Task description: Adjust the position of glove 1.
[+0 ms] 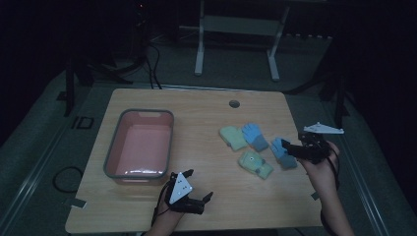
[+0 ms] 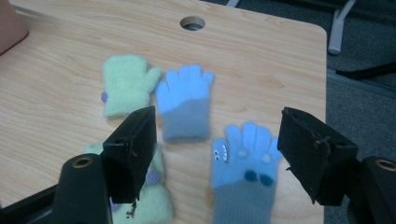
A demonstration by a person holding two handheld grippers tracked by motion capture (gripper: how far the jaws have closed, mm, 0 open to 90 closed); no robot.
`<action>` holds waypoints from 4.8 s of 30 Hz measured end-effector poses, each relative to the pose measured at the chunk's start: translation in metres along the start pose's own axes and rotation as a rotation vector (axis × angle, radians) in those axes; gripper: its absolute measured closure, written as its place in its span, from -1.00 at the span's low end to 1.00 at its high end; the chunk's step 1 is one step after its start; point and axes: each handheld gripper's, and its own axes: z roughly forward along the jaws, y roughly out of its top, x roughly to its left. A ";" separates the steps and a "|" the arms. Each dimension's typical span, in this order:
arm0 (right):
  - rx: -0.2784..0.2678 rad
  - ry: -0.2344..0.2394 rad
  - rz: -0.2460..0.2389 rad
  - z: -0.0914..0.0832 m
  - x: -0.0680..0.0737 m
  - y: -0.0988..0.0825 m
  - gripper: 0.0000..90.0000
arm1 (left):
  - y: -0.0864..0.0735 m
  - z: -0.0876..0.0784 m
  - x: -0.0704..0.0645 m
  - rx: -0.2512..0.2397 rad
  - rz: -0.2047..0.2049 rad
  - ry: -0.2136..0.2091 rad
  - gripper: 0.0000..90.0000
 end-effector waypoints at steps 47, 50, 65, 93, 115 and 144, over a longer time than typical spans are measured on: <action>0.099 0.189 -0.172 0.110 0.058 0.045 -0.02 | -0.001 -0.002 -0.005 -0.015 0.033 0.016 -0.98; 0.110 0.191 -0.185 0.119 0.061 0.045 0.00 | -0.001 -0.002 -0.005 -0.015 0.036 0.012 -0.98; 0.183 0.217 -0.198 0.165 0.067 0.035 0.18 | -0.001 -0.002 -0.006 -0.017 0.044 0.024 -0.98; 0.283 0.267 -0.208 0.196 0.081 0.021 0.64 | -0.001 -0.003 -0.006 -0.018 0.040 0.018 -0.98; 0.205 0.196 -0.117 0.130 0.130 0.042 0.86 | -0.001 -0.003 -0.006 -0.020 0.041 0.023 -0.98; 0.102 0.119 0.098 0.070 0.189 -0.027 0.86 | -0.001 -0.003 -0.008 -0.025 0.054 0.026 -0.98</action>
